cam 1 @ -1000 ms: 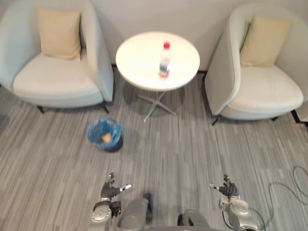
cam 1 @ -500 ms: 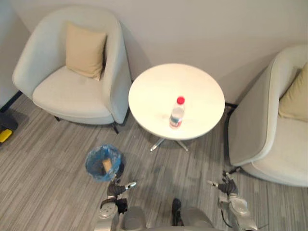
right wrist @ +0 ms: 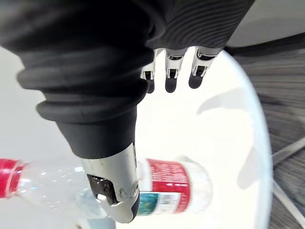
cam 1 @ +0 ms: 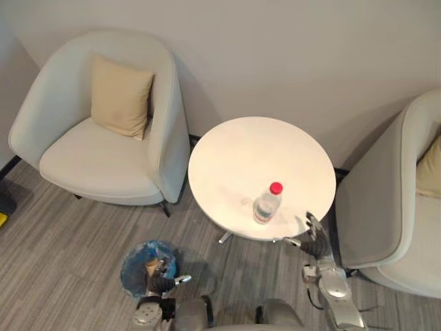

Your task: Gather rubbish on tea table into small bin, then transfer packed bag to large trash can.

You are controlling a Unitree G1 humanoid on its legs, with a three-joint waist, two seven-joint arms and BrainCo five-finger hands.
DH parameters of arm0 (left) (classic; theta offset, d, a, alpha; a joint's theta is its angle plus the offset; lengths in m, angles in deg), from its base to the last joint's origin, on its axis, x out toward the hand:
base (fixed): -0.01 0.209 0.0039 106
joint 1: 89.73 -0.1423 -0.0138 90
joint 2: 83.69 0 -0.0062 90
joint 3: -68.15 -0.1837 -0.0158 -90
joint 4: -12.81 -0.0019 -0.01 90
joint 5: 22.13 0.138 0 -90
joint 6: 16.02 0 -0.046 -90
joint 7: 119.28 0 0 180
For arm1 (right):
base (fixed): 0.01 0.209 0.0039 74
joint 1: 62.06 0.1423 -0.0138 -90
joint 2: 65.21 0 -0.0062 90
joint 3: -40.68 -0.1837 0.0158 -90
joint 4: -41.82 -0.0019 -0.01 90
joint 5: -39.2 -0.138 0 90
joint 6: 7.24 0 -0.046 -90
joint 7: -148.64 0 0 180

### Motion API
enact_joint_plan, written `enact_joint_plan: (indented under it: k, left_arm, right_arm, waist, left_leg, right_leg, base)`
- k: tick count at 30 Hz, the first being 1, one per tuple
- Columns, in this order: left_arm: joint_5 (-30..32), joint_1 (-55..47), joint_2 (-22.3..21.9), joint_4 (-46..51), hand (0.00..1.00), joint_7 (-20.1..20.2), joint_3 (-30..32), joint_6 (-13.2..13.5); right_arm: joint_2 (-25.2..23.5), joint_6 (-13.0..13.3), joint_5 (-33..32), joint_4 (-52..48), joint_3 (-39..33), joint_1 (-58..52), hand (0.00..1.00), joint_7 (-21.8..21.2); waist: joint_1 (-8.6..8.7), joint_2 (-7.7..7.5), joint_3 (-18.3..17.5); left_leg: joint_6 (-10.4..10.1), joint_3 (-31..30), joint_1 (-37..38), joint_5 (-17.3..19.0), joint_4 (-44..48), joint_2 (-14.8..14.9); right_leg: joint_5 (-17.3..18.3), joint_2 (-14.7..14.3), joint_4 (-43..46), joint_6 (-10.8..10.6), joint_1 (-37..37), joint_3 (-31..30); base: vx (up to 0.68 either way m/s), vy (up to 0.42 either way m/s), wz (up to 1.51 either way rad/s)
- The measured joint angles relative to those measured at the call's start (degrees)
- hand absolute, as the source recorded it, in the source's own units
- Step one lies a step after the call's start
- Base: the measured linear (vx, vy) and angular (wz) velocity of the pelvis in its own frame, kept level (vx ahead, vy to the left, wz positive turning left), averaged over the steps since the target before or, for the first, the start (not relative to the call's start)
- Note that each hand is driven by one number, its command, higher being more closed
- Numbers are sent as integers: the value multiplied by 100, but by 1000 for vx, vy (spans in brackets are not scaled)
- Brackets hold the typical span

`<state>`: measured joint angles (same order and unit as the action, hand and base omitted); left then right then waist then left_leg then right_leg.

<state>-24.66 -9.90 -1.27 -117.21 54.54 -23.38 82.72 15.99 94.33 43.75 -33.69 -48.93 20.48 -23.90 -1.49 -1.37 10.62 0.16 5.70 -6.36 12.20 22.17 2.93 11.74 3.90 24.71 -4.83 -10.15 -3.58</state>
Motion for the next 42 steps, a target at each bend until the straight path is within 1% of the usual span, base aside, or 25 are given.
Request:
enact_joint_plan:
  k: [1,2,3,5,7,9,10,15,16,17,18,21,22,25,29,31,32,34,35,36,38,39,40,41,42]
  left_arm:
    - [9,15,34,-40,0,4,5,35]
    - [61,-7,-45,-75,0,18,31,69]
    - [102,-42,-117,-110,0,47,57,71]
    - [112,-112,-187,-113,0,112,60,77]
    - [158,-127,-193,-173,0,122,60,77]
    - [230,-127,-216,-243,0,125,56,78]
    - [257,-129,-234,-305,0,125,55,79]
    - [325,-149,-235,-397,0,127,50,128]
    - [325,-149,-231,-397,0,129,48,137]
    - [325,-148,-235,-395,0,129,46,178]
    - [325,-156,-232,-401,0,129,48,179]
    - [324,-170,-174,-454,0,130,51,180]
    - [325,-189,-154,-492,0,130,48,178]
    - [327,-284,-122,-556,0,131,53,168]
    - [333,-390,-109,-555,0,132,53,164]
    - [346,-385,-107,-551,0,132,52,164]
    - [347,-375,-107,-546,0,132,53,164]
    - [347,-339,-104,-543,0,125,54,164]
    - [347,-271,-104,-533,0,123,43,164]
    - [347,-237,-104,-535,0,120,41,161]
    - [344,-91,-112,-495,0,104,-84,162]
    - [341,-87,-115,-467,0,98,-100,164]
    - [339,-105,-125,-400,0,83,-131,165]
    - [332,-113,-178,-366,0,77,-129,167]
    - [326,-99,-234,-346,0,76,-131,172]
  right_arm:
    - [29,44,44,-21,15,16,0,-4]
    - [116,57,89,-5,42,91,0,-25]
    - [185,67,167,-7,91,153,0,-31]
    - [316,68,312,-3,232,216,0,-48]
    - [325,68,422,24,274,193,0,-112]
    - [329,67,485,89,284,208,0,-109]
    - [324,67,506,171,296,269,100,-91]
    - [294,53,497,803,426,745,100,16]
    - [286,48,485,946,470,858,100,18]
    - [262,45,457,1109,491,988,100,42]
    - [238,30,431,1243,471,1090,100,145]
    - [221,-7,297,1426,472,1282,100,237]
    - [216,-69,253,1497,477,1338,100,247]
    - [204,-138,207,1640,505,1354,100,245]
    - [207,-156,204,1621,503,1349,100,250]
    - [213,-159,207,1438,504,1287,100,254]
    - [208,-165,208,1043,519,1112,100,267]
    - [204,-125,208,474,539,847,100,267]
    - [222,-88,208,73,615,671,100,275]
    - [227,-74,210,-51,656,627,100,273]
    - [260,56,227,-445,849,524,100,241]
    - [261,80,238,-466,917,539,100,239]
    - [261,118,279,-484,1035,577,100,230]
    - [243,129,283,-498,1210,557,100,229]
    - [231,130,288,-542,1340,549,100,228]
  waist:
    - [-1,-63,-8]
    - [7,91,-19]
    - [-33,188,-37]
    - [-95,293,-80]
    - [-83,298,-84]
    - [-86,295,-90]
    - [-90,293,-94]
    - [-135,297,-123]
    - [-159,292,-125]
    - [-227,296,-126]
    - [-252,314,-136]
    - [-268,311,-140]
    - [-263,318,-137]
    - [-266,314,-135]
    - [-261,314,-135]
    - [-258,314,-135]
    - [-251,317,-137]
    - [-236,319,-139]
    - [-235,318,-139]
    - [-239,316,-139]
    - [-256,305,-146]
    - [-271,298,-148]
    - [-268,305,-164]
    - [-258,300,-195]
    - [-250,277,-198]
  left_leg:
    - [-41,-65,4,30,20,-47]
    - [-81,-174,12,36,-15,38]
    - [-88,-175,5,38,-93,101]
    - [-212,-257,35,-45,-347,120]
    - [-285,-363,124,-118,-557,152]
    - [-294,-417,239,-177,-706,151]
    - [-292,-457,326,-249,-849,124]
    - [-257,-657,402,-488,-1206,70]
    - [-256,-696,409,-530,-1240,39]
    - [-245,-731,411,-583,-1279,-2]
    - [-238,-784,421,-648,-1355,-14]
    - [-235,-946,399,-824,-1548,-74]
    - [-232,-1010,396,-941,-1669,-105]
    - [-232,-1104,416,-1094,-1867,-133]
    - [-270,-1286,419,-1282,-2109,-191]
    - [-289,-1378,411,-1338,-2173,-202]
    - [-316,-1514,364,-1358,-2175,-222]
    - [-300,-1777,276,-1440,-2165,-281]
    - [-304,-2032,178,-1524,-2164,-307]
    - [-306,-2136,144,-1572,-2165,-317]
    - [-343,-2393,-1,-1762,-2227,-418]
    - [-330,-2369,-20,-1788,-2235,-431]
    - [-163,-2050,-139,-1699,-2280,-487]
    - [105,-1283,-147,-1556,-2382,-319]
    - [276,-648,-177,-1470,-2380,-204]
  right_leg:
    - [-142,30,-142,54,14,-4]
    - [-196,-24,-286,111,100,50]
    - [-246,-86,-441,135,134,48]
    - [-382,-165,-741,173,241,98]
    - [-472,-202,-1030,206,416,202]
    - [-517,-201,-1195,229,570,282]
    - [-554,-177,-1336,240,690,347]
    - [-762,-103,-1728,211,891,539]
    - [-767,-84,-1763,210,921,572]
    - [-777,-68,-1814,202,957,628]
    - [-839,-59,-1867,206,985,687]
    - [-915,-14,-1966,198,991,834]
    - [-937,17,-1998,185,979,874]
    - [-970,45,-2015,153,968,967]
    - [-1028,60,-2105,121,973,1100]
    - [-1019,74,-2101,110,977,1191]
    - [-992,90,-2081,87,983,1321]
    - [-942,125,-2043,105,1001,1581]
    - [-837,179,-1895,103,970,1822]
    - [-784,212,-1808,121,949,1940]
    - [-482,371,-1358,133,838,2397]
    - [-436,428,-1279,145,823,2454]
    - [-328,502,-1176,121,838,2656]
    - [-307,531,-1195,105,936,2913]
    - [-311,613,-1217,106,1003,3122]
  base:
    - [192,-135,44]
    - [177,-128,17]
    - [142,-94,2]
    - [110,-63,-1]
    - [100,-65,18]
    - [82,-50,22]
    - [53,-14,23]
    - [21,-11,25]
    - [-31,10,24]
    - [-52,-5,29]
    - [-50,-16,27]
    - [-89,-6,31]
    - [-76,-4,23]
    - [-97,1,22]
    - [-95,9,20]
    - [-56,-7,31]
    - [-26,-10,35]
    - [-12,-22,76]
    - [3,-34,97]
    - [6,-47,111]
    - [-4,-50,109]
    - [-48,-14,91]
    - [-78,-2,92]
    - [-55,1,118]
    - [-11,1,103]
